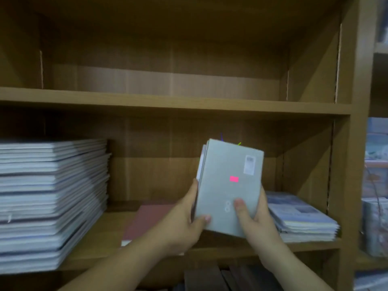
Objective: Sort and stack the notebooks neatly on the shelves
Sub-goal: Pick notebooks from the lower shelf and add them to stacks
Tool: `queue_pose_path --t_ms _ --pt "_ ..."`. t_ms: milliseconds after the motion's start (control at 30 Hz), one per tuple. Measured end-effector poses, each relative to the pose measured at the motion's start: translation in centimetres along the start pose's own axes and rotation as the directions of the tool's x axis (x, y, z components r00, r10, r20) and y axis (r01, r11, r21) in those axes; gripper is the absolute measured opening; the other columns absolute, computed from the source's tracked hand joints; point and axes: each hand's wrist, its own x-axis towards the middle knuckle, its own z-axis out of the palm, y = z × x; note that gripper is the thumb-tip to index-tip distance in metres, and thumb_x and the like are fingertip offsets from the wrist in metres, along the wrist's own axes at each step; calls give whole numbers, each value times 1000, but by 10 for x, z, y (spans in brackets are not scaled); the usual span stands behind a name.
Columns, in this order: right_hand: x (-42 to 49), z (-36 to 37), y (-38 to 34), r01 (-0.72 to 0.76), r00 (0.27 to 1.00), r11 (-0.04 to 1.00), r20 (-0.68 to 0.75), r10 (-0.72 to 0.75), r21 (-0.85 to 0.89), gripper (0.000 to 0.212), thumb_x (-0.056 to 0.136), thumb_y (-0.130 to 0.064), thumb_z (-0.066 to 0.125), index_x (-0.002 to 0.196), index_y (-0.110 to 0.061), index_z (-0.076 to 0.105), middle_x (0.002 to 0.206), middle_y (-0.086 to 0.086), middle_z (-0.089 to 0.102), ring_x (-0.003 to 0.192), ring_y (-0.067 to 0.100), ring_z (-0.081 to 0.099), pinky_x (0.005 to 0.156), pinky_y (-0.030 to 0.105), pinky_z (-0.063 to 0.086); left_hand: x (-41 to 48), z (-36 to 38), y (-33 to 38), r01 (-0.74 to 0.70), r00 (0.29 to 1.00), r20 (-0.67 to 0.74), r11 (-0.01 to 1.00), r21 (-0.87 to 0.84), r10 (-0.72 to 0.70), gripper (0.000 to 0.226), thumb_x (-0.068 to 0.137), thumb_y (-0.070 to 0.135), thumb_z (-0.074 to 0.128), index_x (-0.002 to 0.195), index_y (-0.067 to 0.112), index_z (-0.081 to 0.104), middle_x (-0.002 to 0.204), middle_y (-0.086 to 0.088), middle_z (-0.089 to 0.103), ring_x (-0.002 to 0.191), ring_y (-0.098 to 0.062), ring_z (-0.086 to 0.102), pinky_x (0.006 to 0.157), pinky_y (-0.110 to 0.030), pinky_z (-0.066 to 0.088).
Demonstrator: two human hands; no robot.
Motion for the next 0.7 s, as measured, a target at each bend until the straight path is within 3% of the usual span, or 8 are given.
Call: queue_pose_path --t_ms 67,133,300,367,467,533,633,700 --pt "-1 12 -20 51 998 998 26 -50 -36 61 94 -50 60 147 -47 29 125 -18 60 103 2 65 76 21 56 -13 -25 6 -60 995 -85 997 -51 56 74 103 29 58 150 56 7 123 42 48 101 27 54 85 -1 46" --pt "3 33 -41 10 996 998 93 -5 -56 54 96 -52 59 142 -44 34 122 -16 61 104 6 65 80 27 55 -24 -51 7 -45 991 -130 995 -90 33 63 104 33 56 146 63 21 117 43 52 101 20 57 80 -8 50" --pt "21 106 -50 -346 882 929 291 371 -133 49 95 -55 58 132 -25 52 111 2 72 91 23 73 66 31 57 -54 -100 -13 55 968 -233 981 -185 -98 20 107 32 49 112 50 57 98 26 68 71 14 66 58 -7 50" --pt "22 131 -37 -388 845 904 322 427 -181 55 91 -58 58 129 -18 56 109 5 73 91 26 73 71 32 57 -56 -110 -32 101 957 -256 984 -146 -137 19 108 33 47 101 43 61 90 23 70 71 13 67 63 -8 52" --pt "23 146 -26 -313 876 903 277 394 -293 54 89 -55 58 119 -11 65 101 4 74 89 24 72 82 36 59 -55 -112 -63 187 953 -249 982 37 -172 40 101 59 40 126 38 64 109 13 74 100 -5 70 92 -30 57" --pt "26 141 -31 -164 914 832 235 330 -530 68 78 -68 52 113 -13 69 103 4 74 92 24 71 88 40 57 -52 -110 -80 209 948 -278 964 163 -158 48 99 65 34 135 44 58 123 11 72 114 -15 66 101 -37 52" --pt "23 125 -48 8 944 629 214 253 -777 78 83 -76 40 130 -18 61 126 6 67 113 28 63 96 38 51 -54 -104 -81 187 956 -243 980 61 -167 36 99 65 42 132 56 56 127 19 67 119 -8 62 107 -33 49" --pt "15 112 -52 43 930 733 295 218 -679 73 91 -74 46 144 -25 51 140 0 58 124 21 57 98 34 45 -59 -104 -85 158 967 -207 987 43 -146 45 93 66 57 135 62 43 127 29 60 120 2 57 109 -22 43"
